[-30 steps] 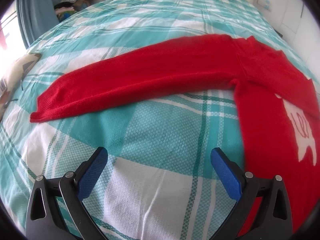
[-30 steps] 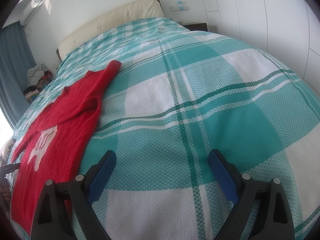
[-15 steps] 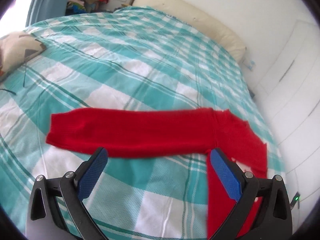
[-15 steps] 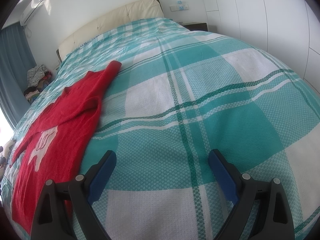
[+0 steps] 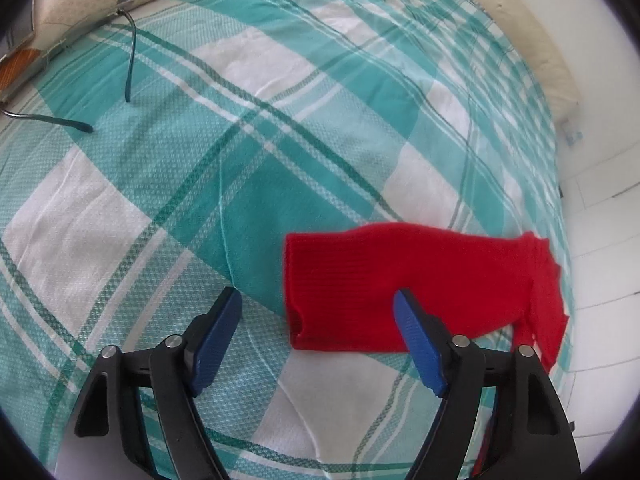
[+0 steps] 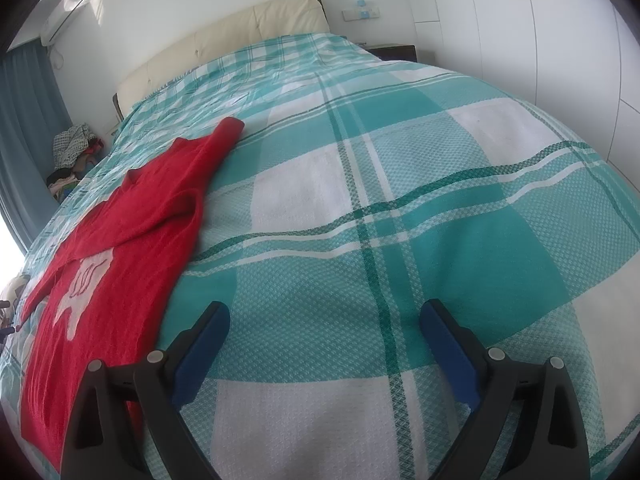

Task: Fold small clothes
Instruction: 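Grasp the other long sleeve with the left gripper, then fold the held sleeve across the sweater body and open the left gripper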

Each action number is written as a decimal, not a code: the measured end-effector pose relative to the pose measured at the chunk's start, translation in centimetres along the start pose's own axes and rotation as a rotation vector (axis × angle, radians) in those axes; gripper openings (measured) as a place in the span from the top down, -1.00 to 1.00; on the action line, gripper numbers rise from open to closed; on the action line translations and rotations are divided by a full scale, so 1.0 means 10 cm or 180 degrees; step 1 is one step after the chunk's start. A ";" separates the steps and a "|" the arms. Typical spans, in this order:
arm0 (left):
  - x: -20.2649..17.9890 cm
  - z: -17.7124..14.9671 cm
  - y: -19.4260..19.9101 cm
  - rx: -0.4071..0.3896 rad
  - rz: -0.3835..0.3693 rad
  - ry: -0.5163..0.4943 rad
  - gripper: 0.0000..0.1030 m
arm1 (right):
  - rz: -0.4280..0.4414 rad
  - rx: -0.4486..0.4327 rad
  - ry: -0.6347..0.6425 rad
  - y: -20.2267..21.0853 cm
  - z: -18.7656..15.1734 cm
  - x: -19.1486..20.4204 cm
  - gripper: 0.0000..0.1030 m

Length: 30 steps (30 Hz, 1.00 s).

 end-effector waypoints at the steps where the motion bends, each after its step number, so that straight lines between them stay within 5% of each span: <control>1: -0.01 -0.01 -0.02 -0.0001 0.0018 -0.0011 -0.38 | 0.0000 0.0000 0.0000 0.00 0.00 0.00 -0.85; 3: -0.08 0.00 -0.09 0.0012 0.0128 -0.0097 0.09 | 0.0000 -0.0001 -0.0001 0.00 0.00 -0.01 -0.85; 5: -0.15 0.02 -0.14 0.0078 0.0200 -0.0153 0.88 | -0.0003 0.0000 0.0001 0.00 0.00 -0.01 -0.85; 11: -0.94 0.34 0.40 -0.0252 0.0147 -0.0604 0.92 | -0.0006 0.0002 0.0004 -0.01 0.00 0.00 -0.85; 18: -3.15 0.52 0.97 -0.0707 -0.0270 -0.1811 0.92 | -0.0089 0.0026 0.0062 -0.04 -0.01 0.03 -0.87; 24: -4.77 0.14 0.51 -0.0547 -0.0594 -0.2590 0.92 | -0.0146 0.0046 0.0097 -0.06 0.00 0.04 -0.88; 30: -5.49 -0.32 -0.33 -0.0135 -0.0784 -0.2697 0.80 | -0.0156 0.0060 0.0112 -0.08 0.00 0.05 -0.90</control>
Point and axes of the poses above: each gripper's, at about its wrist camera, not at the fingertips, and y roughly against the way its jaws point, x to its left, z to its top, the point moved 4 cm from there along -y, roughly the way its jaws point, and after that the axes turned 10 degrees about -y, right-handed, at the moved point
